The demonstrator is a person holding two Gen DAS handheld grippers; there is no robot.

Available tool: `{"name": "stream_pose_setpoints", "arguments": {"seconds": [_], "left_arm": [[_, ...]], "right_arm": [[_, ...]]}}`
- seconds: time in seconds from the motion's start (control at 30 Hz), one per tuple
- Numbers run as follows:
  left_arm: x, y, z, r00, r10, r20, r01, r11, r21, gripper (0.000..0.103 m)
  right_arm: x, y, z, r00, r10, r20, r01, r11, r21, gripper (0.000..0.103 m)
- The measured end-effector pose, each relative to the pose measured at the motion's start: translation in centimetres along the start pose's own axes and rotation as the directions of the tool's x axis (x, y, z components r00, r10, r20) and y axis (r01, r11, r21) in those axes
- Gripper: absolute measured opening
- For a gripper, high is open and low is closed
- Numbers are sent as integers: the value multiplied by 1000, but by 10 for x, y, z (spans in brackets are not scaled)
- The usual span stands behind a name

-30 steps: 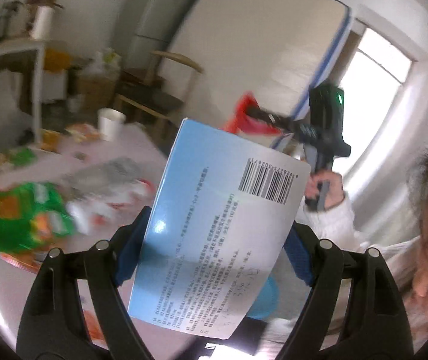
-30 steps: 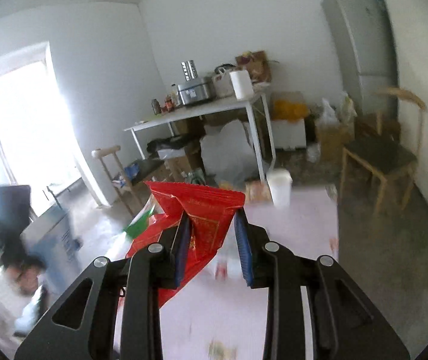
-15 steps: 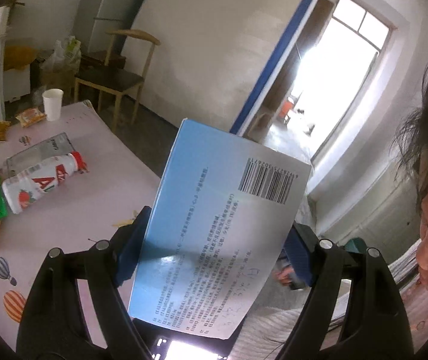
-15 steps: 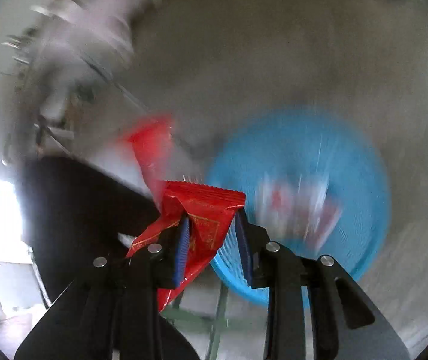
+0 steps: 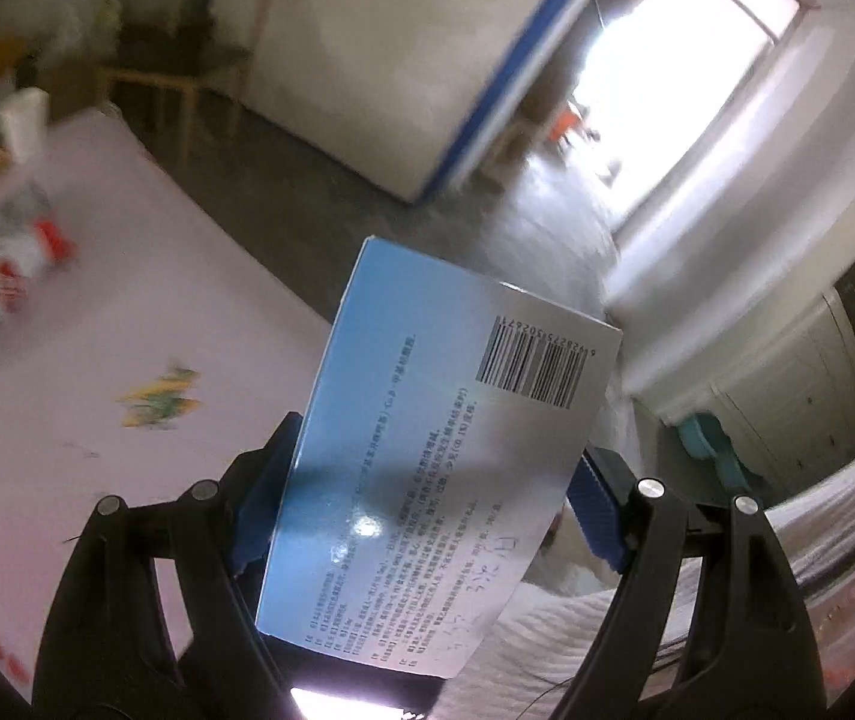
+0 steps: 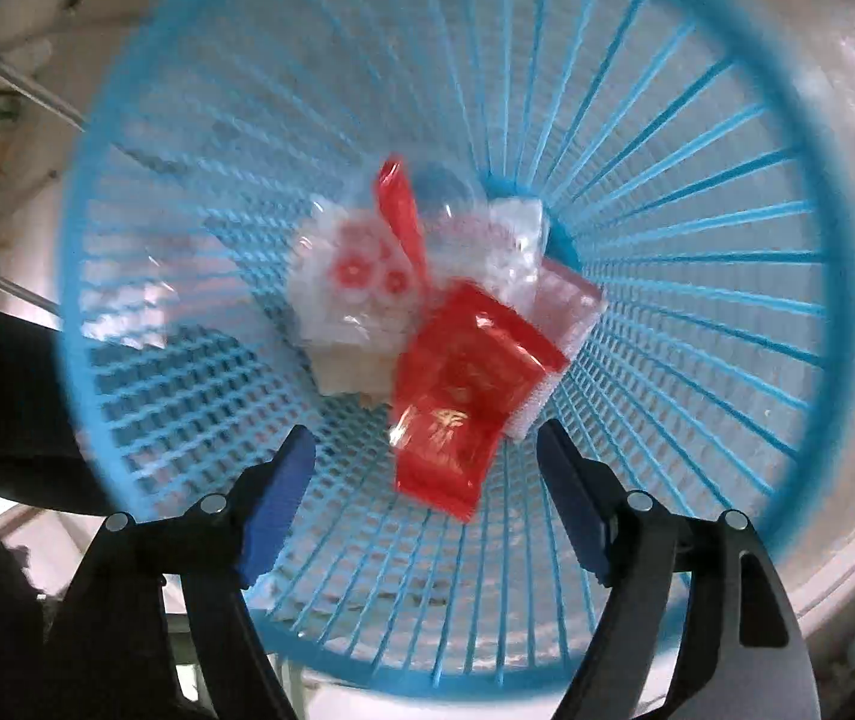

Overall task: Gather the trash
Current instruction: 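Carry the red wrapper to the blue basket and open the right gripper, then drop the blue printed card into the blue basket with the left gripper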

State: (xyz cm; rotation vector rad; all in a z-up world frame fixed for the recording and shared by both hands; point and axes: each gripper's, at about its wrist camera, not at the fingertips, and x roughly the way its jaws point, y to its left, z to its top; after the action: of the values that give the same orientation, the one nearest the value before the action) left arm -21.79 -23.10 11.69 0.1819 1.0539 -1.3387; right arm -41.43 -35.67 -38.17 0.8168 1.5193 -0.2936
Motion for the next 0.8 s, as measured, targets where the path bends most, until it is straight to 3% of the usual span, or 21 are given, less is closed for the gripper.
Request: {"name": "stream_pose_setpoints", "arguments": {"seconds": [0.1, 0.2, 0.27, 0.37, 0.5, 0.53, 0.57, 0.63, 0.67, 0.7, 0.73, 0.8], "left_arm": [[58, -16, 13, 992, -44, -116, 50, 997, 50, 77], [131, -38, 21, 965, -18, -260, 52, 991, 124, 77], [182, -50, 19, 932, 60, -357, 4, 984, 176, 77], [250, -60, 9, 881, 69, -468, 25, 981, 191, 77], [339, -61, -12, 802, 142, -580, 5, 970, 245, 78], [358, -58, -17, 790, 174, -588, -19, 965, 260, 80], [370, -55, -22, 778, 194, -598, -33, 963, 269, 85], [397, -49, -28, 735, 211, -645, -43, 963, 267, 85], [404, -48, -30, 723, 209, -659, -44, 965, 258, 85], [408, -47, -32, 712, 209, -670, -54, 968, 244, 85], [407, -46, -30, 715, 206, -668, -61, 970, 234, 85], [392, -47, -20, 742, 190, -642, -48, 972, 232, 85]], "right_arm": [[-50, -6, -11, 993, -7, 114, 0, 999, 54, 79], [-101, -28, -31, 970, 44, 240, -78, 988, 132, 79], [-132, -46, -43, 946, 63, 319, -127, 975, 184, 79], [-167, -69, -60, 913, 58, 405, -172, 952, 253, 79], [-180, -98, -75, 895, 39, 443, -201, 924, 326, 79], [-183, -101, -80, 895, 40, 445, -207, 919, 335, 79], [-183, -104, -83, 893, 42, 447, -215, 914, 344, 79], [-179, -109, -87, 893, 50, 448, -226, 909, 349, 79], [-175, -107, -88, 895, 57, 443, -230, 909, 348, 79], [-174, -106, -89, 898, 60, 436, -229, 910, 346, 79], [-172, -102, -87, 903, 62, 426, -222, 914, 339, 79], [-174, -97, -86, 904, 70, 422, -223, 919, 325, 79]]}}
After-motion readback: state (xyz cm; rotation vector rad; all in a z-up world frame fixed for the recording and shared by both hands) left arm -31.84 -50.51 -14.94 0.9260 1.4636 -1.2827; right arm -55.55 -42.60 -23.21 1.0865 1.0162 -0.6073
